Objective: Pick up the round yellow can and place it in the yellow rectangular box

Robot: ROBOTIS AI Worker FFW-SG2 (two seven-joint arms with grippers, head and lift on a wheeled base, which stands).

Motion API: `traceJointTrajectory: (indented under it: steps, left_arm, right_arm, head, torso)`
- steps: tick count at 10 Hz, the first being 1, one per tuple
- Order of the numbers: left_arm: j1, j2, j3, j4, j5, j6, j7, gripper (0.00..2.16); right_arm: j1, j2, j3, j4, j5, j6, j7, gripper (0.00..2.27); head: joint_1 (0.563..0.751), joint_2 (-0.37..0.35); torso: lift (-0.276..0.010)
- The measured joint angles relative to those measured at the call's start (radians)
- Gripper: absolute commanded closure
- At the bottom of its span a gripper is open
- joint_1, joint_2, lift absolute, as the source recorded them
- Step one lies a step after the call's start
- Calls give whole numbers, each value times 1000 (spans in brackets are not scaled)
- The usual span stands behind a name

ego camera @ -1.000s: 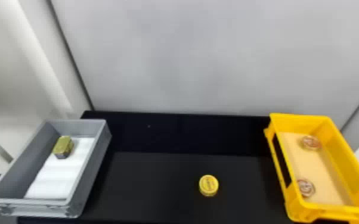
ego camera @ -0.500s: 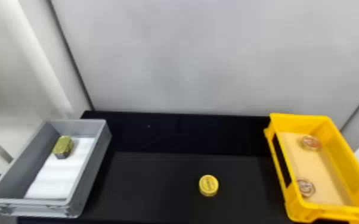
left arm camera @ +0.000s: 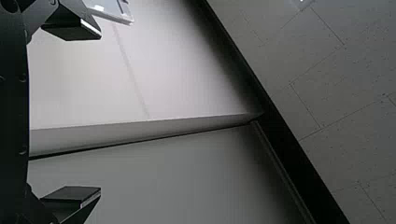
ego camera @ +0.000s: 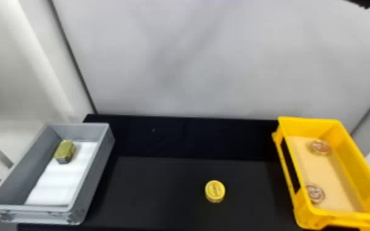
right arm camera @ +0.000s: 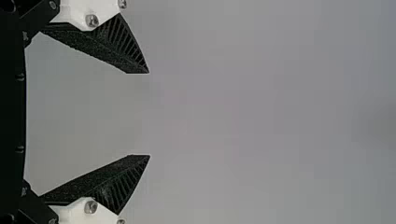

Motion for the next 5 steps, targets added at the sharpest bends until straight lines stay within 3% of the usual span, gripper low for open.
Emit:
traceJointTrajectory:
  steps: [3,5]
  left_arm:
    - [2,0,-7,1,8,11,0,107]
    - [3,-2,-10,2,13,13,0,107]
  right_arm:
    - [-5,-6,44,90,-34,246,262,154]
    - [55,-7,65,133,-77,289,300,117]
  head:
    - [694,55]
    - [694,55]
  torso:
    - [-3]
    - [-3]
